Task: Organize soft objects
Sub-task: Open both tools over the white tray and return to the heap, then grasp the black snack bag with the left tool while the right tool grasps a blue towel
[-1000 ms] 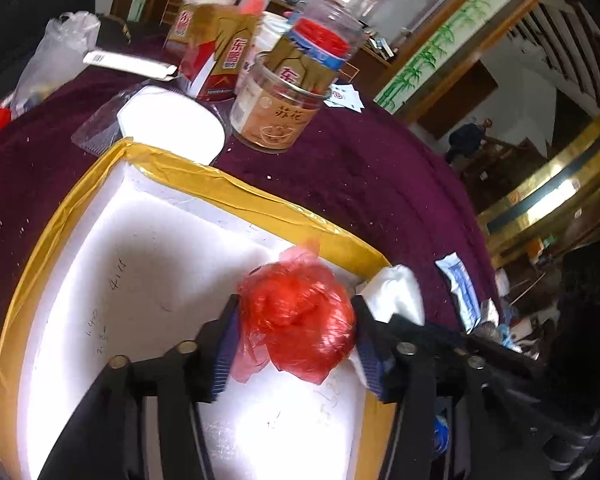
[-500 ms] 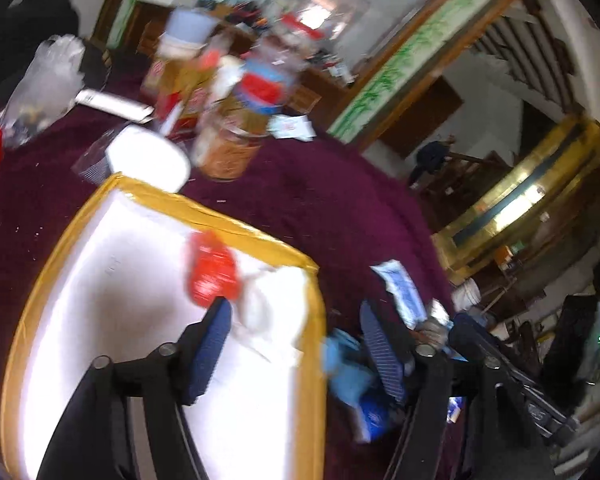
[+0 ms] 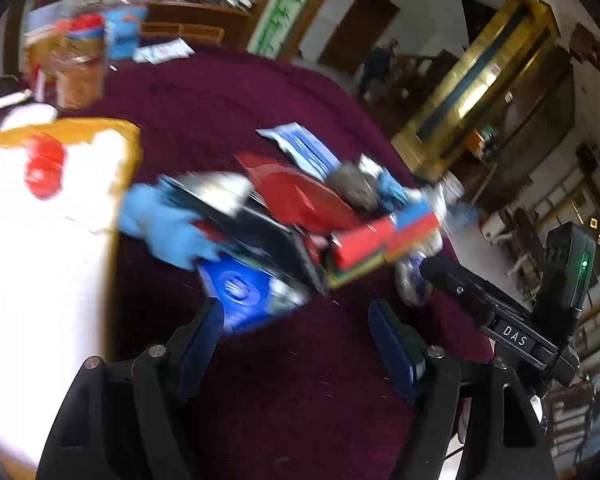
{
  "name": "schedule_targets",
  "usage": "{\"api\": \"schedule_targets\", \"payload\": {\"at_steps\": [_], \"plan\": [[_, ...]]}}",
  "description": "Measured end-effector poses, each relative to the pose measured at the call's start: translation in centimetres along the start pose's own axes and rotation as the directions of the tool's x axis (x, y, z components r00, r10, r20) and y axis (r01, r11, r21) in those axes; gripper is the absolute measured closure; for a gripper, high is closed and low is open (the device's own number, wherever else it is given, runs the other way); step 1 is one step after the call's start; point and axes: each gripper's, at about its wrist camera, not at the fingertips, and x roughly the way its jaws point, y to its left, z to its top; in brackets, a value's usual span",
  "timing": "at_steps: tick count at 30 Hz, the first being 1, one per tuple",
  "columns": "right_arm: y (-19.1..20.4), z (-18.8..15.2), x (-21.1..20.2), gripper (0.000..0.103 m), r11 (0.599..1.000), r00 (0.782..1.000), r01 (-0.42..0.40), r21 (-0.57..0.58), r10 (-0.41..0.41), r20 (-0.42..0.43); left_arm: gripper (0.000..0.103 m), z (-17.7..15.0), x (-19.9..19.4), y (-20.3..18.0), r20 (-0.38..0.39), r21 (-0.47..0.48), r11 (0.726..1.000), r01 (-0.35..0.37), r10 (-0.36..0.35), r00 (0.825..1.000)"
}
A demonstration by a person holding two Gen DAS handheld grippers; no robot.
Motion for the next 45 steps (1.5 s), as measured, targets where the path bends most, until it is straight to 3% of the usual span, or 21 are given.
{"api": "schedule_targets", "payload": {"at_steps": [4,15,21,23,26,28,35,40,45], "plan": [[-1.7,-0.8,-0.8,0.027,1.0,1.0,0.005,0.018,-0.006,0.017,0.025,-0.5,1.8,-1.3,-0.031,-0.002,1.0,0.001,-0.001,1.0],[-2.9,-1.8,1.1,0.027,0.997,0.999,-0.044,0.057,0.044,-0.006,0.025,1.9,3.8,0.4,-0.006,-0.004,0.99,-0.144,0.144,0.99],[-4.0,-1.8,1.2,0.027,0.991,0.996,-0.089,0.105,0.09,-0.009,0.027,3.6,5.9,-0.1,-0.021,-0.016,0.991,-0.135,0.134,0.991],[-4.1,-1.9,1.1,0.027,0.989,0.995,-0.098,0.111,0.1,-0.006,0.061,3.8,6.8,-0.7,-0.019,0.001,0.99,-0.138,0.138,0.99],[-4.0,-2.0,1.0,0.026,0.989,0.994,-0.108,0.104,0.109,-0.008,0.072,3.8,7.3,-0.5,-0.024,0.015,0.992,-0.123,0.123,0.992],[-3.7,-2.0,1.1,0.026,0.989,0.994,-0.111,0.097,0.113,-0.013,0.074,3.5,7.0,0.1,-0.016,-0.011,0.997,-0.081,0.081,0.997],[-3.5,-2.0,1.2,0.026,0.991,0.994,-0.106,0.083,0.108,-0.021,0.074,2.8,3.9,0.3,0.069,-0.008,0.999,-0.051,0.051,0.996],[-3.2,-2.1,1.2,0.026,0.993,0.995,-0.094,0.076,0.096,-0.023,0.075,2.3,-0.4,0.3,0.16,0.009,0.999,-0.04,0.038,0.986],[-2.5,-1.9,1.3,0.025,0.997,0.997,-0.065,0.044,0.067,-0.041,0.075,1.6,-5.6,2.7,0.244,-0.035,0.999,-0.018,0.026,0.969]]}}
